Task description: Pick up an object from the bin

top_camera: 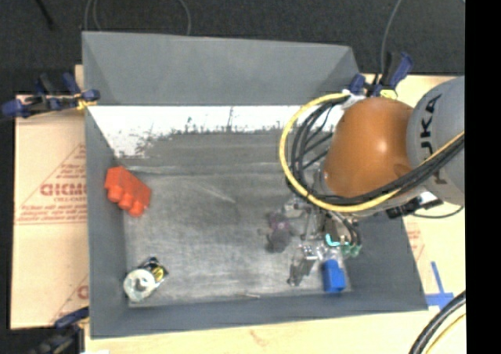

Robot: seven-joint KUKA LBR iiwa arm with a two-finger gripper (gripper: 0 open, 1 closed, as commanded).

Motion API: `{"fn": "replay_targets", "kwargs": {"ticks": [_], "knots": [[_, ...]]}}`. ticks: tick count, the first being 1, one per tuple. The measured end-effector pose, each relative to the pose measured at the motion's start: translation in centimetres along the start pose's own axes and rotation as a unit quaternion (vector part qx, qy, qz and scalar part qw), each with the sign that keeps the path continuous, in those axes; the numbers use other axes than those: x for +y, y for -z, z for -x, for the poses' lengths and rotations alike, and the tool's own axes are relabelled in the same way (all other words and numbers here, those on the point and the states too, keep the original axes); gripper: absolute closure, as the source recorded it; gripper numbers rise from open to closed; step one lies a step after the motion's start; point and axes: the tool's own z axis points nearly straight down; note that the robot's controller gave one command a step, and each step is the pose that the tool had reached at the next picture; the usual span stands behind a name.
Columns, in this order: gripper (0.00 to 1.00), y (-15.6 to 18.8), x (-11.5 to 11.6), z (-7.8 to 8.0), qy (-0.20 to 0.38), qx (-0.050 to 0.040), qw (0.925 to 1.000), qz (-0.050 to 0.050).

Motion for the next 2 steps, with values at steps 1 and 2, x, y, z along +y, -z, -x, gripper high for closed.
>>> {"fn": "replay_targets", "kwargs": {"ticks": [1, 2], "knots": [[0.00, -11.25, -3.70, 5.81, 0.081, -0.0073, 0.9967, 0.001], [0.00, -11.00, -3.72, 6.03, 0.080, -0.0062, 0.9968, 0.001]]}}
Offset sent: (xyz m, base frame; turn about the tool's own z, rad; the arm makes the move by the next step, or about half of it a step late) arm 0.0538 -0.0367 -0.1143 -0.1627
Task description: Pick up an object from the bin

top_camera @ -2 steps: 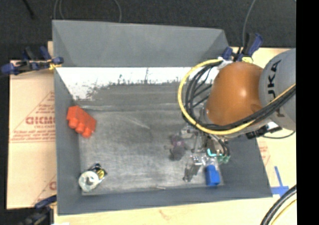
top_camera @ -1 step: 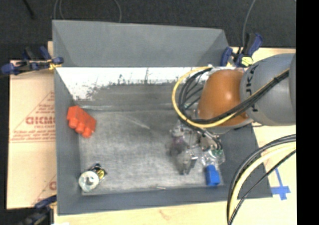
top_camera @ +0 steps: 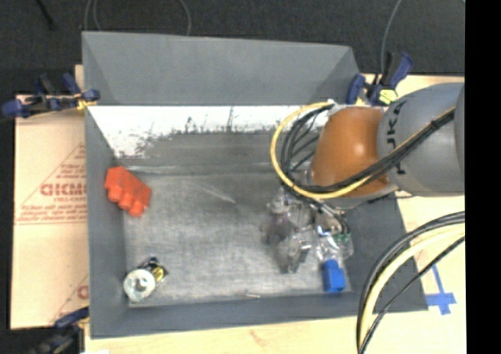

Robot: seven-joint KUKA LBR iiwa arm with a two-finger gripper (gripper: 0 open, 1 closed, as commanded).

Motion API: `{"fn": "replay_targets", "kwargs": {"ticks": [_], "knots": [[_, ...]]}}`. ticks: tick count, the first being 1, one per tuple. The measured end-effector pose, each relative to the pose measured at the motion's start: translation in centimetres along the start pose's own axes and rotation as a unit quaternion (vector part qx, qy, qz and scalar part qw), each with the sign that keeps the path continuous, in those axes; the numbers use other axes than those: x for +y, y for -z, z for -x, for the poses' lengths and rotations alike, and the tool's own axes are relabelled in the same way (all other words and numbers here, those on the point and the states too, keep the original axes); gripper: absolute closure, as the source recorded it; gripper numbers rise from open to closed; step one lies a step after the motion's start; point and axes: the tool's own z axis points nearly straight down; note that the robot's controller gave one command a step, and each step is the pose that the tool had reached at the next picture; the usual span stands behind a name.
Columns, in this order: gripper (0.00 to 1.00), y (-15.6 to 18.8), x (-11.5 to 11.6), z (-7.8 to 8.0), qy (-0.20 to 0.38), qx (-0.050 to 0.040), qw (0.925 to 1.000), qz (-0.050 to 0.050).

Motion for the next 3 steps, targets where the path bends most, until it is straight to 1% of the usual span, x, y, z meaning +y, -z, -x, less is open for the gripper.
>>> {"fn": "replay_targets", "kwargs": {"ticks": [1, 2, 3], "knots": [[0.00, 0.19, -0.06, 0.20, -0.001, -0.0008, 1.0000, 0.000], [0.00, 0.01, 0.32, -0.06, -0.048, -0.0022, 0.9989, 0.001], [0.00, 0.22, 0.33, 0.16, -0.046, 0.0002, 0.9989, 0.001]]}}
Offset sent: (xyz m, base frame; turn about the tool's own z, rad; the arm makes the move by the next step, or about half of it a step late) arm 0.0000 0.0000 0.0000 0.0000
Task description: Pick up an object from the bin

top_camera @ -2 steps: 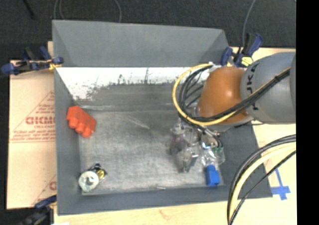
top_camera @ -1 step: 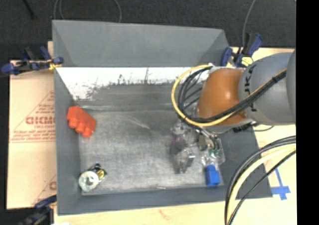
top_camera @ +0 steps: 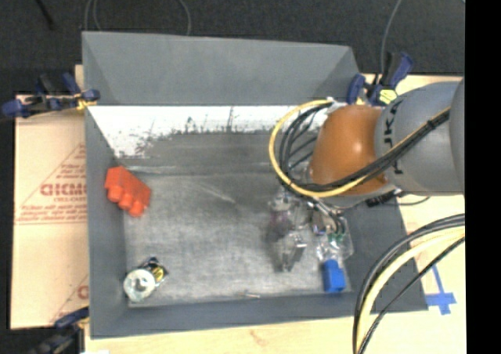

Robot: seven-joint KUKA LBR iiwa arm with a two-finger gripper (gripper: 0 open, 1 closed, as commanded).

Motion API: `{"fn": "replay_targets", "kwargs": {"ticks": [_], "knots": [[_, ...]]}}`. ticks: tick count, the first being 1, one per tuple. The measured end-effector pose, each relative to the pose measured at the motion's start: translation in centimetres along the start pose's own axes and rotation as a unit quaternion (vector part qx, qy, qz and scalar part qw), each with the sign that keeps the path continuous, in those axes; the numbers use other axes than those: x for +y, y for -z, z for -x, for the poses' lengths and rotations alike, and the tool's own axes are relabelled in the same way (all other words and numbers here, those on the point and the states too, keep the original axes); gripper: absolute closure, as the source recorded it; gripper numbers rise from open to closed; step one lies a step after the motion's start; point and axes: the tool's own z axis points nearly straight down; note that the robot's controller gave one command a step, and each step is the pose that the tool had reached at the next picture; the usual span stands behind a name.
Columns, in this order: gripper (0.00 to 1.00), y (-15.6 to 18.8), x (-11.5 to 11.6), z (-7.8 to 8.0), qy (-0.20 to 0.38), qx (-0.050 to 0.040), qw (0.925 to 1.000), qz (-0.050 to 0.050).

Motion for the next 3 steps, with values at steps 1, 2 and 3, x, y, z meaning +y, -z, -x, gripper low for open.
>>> {"fn": "replay_targets", "kwargs": {"ticks": [1, 2, 3], "knots": [[1.00, 0.2, 0.0, 0.3, 0.000, -0.0045, 1.0000, -0.001], [1.00, 6.4, -0.1, 0.6, 0.000, -0.0016, 1.0000, -0.002], [1.00, 8.3, -0.2, 0.7, -0.001, 0.0003, 1.0000, -0.002]]}}
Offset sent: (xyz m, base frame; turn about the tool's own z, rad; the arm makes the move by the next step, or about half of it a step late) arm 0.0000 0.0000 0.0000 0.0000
